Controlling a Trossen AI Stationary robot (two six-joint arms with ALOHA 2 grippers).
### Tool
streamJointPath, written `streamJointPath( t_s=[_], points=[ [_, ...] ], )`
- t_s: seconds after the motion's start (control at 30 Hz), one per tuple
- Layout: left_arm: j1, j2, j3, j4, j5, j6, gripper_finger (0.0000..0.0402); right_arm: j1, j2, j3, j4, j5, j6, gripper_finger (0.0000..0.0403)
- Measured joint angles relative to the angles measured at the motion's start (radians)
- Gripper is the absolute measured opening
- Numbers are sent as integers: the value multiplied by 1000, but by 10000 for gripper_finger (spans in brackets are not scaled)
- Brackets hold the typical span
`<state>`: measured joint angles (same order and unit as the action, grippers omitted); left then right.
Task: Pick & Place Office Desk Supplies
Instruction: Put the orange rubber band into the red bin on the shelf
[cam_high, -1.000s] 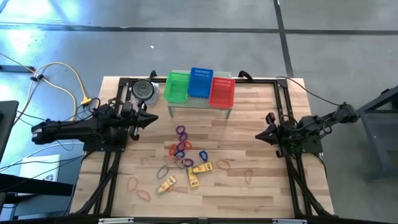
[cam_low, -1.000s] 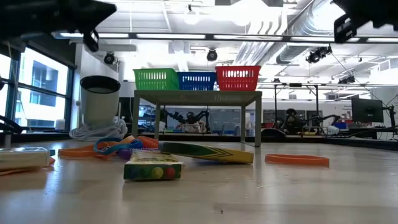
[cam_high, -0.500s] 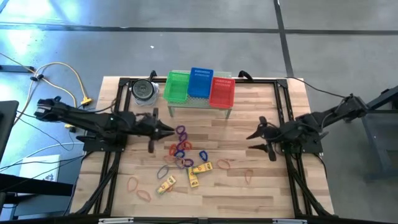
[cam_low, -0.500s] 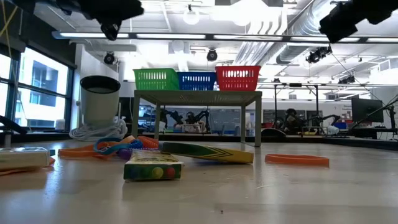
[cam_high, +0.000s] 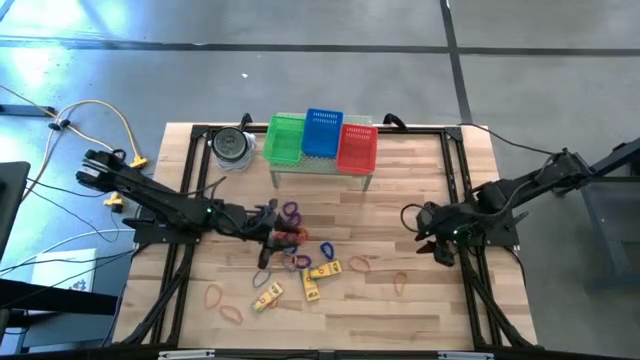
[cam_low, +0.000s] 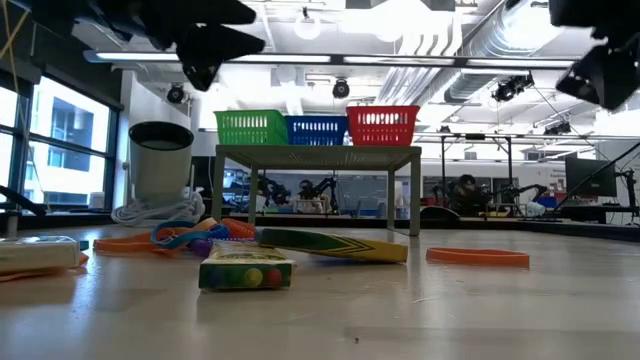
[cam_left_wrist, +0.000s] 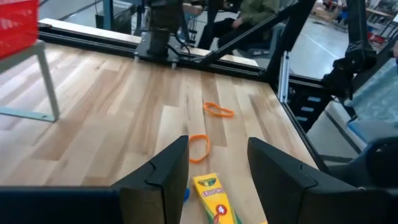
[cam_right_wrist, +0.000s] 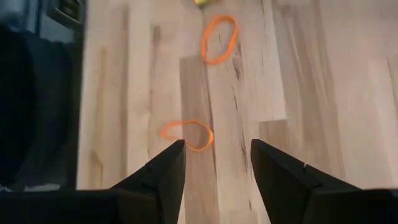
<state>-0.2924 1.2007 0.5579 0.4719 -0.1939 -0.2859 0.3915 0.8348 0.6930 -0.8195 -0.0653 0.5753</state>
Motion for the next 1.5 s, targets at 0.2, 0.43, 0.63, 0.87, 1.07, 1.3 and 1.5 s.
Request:
streamJointPath(
  t_s=[0.2,0.43,0.63,0.87,1.07,1.3,1.5],
  points=[
    [18,81,0,118,0,0,160,66,136,-6,53,60,-45,169],
    [45,65,0,115,3,-14,160,82,296,-6,116,74,-43,169],
    [45,58,0,108,10,91,160,77,416,-6,137,60,44,169],
    [45,58,0,77,13,131,160,81,525,-6,163,4,159,169],
    [25,58,-1,67,16,57,160,82,597,-6,280,-19,108,169],
    [8,58,-2,71,15,43,160,79,680,-2,274,-19,45,169],
    [18,58,-2,73,15,50,160,79,708,-2,271,-4,8,167]
  ],
)
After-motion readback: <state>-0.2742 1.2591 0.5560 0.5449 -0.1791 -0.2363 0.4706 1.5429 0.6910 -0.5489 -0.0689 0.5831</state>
